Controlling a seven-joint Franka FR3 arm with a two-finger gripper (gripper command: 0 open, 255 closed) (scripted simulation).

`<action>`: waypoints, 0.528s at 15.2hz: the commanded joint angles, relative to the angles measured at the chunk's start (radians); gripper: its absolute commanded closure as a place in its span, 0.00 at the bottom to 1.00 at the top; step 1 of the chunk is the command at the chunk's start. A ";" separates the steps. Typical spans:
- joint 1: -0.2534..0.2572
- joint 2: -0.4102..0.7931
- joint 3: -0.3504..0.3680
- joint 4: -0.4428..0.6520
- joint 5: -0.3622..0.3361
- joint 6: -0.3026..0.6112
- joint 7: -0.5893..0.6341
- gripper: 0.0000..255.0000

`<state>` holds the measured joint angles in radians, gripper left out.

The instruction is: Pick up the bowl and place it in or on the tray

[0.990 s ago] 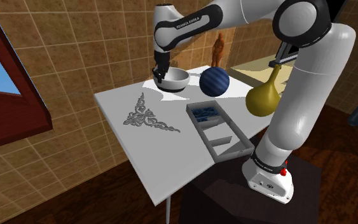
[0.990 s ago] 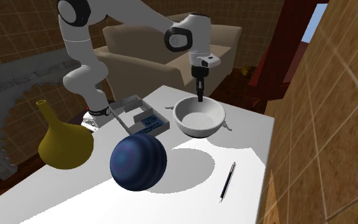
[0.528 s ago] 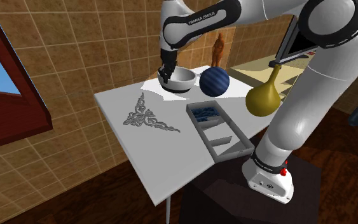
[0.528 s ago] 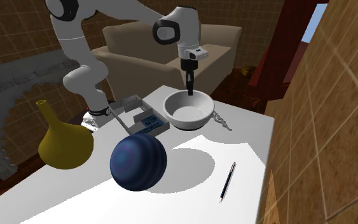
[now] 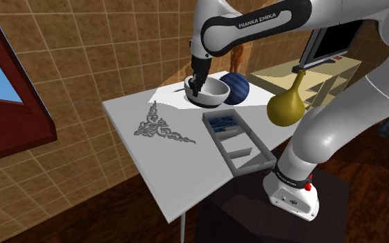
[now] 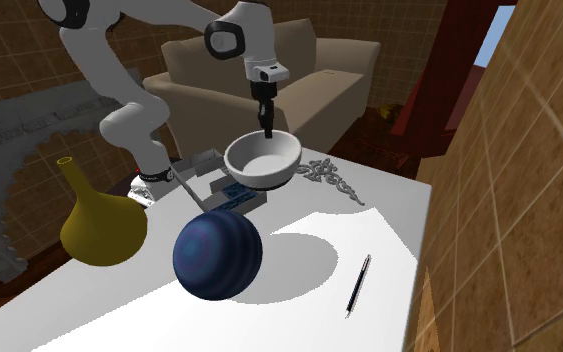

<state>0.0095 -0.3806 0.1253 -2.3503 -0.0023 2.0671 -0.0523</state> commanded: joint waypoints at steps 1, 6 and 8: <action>0.011 -0.081 0.006 -0.069 0.012 -0.011 0.008 1.00; 0.046 -0.296 0.021 -0.207 0.044 -0.087 0.031 1.00; 0.063 -0.384 0.028 -0.254 0.057 -0.129 0.043 1.00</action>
<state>0.0638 -0.7225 0.1476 -2.5777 0.0478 1.9536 -0.0172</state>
